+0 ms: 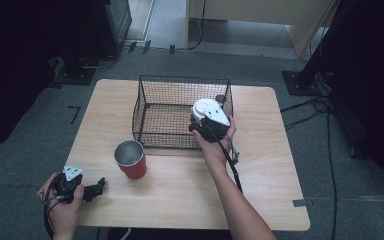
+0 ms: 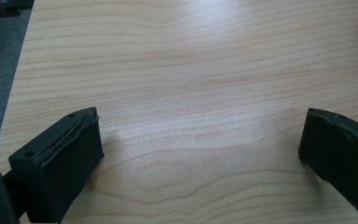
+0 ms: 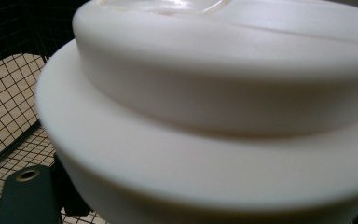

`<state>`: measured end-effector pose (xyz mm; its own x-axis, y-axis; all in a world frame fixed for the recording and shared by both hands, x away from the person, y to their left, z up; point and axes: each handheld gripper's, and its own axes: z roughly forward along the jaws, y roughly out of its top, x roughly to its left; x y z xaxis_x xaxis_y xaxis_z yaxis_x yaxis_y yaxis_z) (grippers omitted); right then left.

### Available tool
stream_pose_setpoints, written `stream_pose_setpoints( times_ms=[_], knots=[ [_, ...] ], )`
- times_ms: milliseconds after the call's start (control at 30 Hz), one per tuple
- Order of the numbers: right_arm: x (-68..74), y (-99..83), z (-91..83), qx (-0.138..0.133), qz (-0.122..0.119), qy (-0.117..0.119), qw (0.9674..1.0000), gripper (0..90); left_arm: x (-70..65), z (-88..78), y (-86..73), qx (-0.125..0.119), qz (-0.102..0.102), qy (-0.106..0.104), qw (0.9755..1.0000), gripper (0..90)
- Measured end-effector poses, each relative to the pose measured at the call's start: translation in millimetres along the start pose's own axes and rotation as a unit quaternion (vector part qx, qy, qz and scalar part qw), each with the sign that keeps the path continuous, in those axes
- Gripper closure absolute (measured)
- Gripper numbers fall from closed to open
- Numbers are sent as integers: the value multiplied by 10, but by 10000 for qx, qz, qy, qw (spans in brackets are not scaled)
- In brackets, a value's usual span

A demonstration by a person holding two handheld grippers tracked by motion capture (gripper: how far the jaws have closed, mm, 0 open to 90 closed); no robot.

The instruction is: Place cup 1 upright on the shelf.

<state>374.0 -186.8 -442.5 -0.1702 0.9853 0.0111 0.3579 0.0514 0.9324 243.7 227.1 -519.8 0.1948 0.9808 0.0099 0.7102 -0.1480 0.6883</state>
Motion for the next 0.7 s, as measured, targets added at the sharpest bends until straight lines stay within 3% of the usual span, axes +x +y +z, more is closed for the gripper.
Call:
stream_pose_setpoints(
  times_ms=[167, 233, 367, 533, 700],
  knots=[
    [-1, 6, -30, 93, 182, -129, 9997, 162, 0, 0, 0, 2, 0, -1, 10000, 1],
    [33, 6, -59, 74, 96, -151, 9998, 155, 0, 0, 0, 2, 1, 0, 10000, 1],
    [35, 21, -77, 58, 74, -63, 9999, 132, -1, 1, 0, -6, -5, 2, 10000, 1],
    [27, 34, -81, 180, 94, 26, 9998, 0, 0, 0, 0, 2, 2, 1, 10000, 1],
    [28, 54, -130, 256, 132, 72, 9996, 0, 0, 0, 0, 0, 2, 1, 10000, 1]
  ],
)
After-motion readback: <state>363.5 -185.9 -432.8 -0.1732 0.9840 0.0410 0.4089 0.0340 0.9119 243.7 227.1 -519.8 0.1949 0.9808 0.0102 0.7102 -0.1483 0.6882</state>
